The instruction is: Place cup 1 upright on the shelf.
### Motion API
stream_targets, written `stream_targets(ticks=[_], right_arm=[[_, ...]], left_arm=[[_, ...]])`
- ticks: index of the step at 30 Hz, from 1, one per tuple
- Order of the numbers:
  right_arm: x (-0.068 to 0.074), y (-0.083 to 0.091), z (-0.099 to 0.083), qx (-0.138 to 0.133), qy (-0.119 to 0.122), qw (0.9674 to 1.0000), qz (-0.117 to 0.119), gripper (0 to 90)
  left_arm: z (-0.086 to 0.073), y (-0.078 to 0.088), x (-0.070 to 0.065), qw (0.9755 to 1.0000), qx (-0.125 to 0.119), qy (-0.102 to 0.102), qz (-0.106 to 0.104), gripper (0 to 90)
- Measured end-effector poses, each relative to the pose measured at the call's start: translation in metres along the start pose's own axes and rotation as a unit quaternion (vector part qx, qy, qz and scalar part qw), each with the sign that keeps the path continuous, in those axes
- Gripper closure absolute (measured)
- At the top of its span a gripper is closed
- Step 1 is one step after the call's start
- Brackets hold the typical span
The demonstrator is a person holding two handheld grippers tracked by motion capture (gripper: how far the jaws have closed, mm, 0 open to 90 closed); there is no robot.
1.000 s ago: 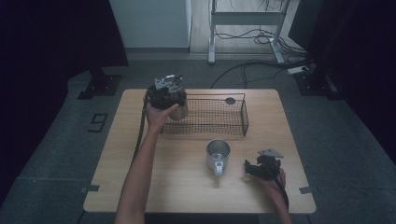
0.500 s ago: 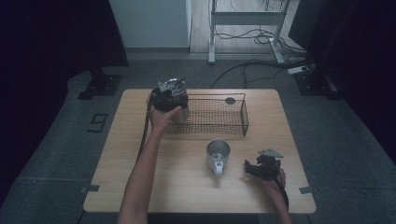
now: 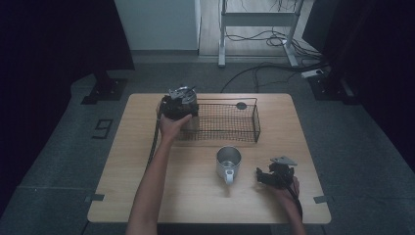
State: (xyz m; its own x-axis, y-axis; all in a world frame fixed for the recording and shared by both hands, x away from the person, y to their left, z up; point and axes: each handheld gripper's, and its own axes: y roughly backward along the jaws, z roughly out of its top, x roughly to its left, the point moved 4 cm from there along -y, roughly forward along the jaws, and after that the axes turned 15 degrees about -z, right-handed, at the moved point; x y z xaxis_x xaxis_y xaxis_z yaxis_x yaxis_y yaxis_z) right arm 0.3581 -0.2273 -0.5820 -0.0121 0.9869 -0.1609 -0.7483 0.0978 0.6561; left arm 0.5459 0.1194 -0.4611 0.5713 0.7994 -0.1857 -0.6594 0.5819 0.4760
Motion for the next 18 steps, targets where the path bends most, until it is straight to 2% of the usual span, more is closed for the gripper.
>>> stream_targets(ticks=[11, 18], right_arm=[[0.000, 0.000, 0.000, 0.000, 0.000, 1.0000, 0.000, 12.7], [0.000, 0.000, 0.000, 0.000, 0.001, 1.0000, 0.000, 12.7]], left_arm=[[-0.013, -0.009, 0.003, 0.9999, 0.013, 0.007, 0.004, 4.0], [-0.018, -0.015, 0.002, 0.9998, 0.013, 0.010, 0.004, 4.0]])
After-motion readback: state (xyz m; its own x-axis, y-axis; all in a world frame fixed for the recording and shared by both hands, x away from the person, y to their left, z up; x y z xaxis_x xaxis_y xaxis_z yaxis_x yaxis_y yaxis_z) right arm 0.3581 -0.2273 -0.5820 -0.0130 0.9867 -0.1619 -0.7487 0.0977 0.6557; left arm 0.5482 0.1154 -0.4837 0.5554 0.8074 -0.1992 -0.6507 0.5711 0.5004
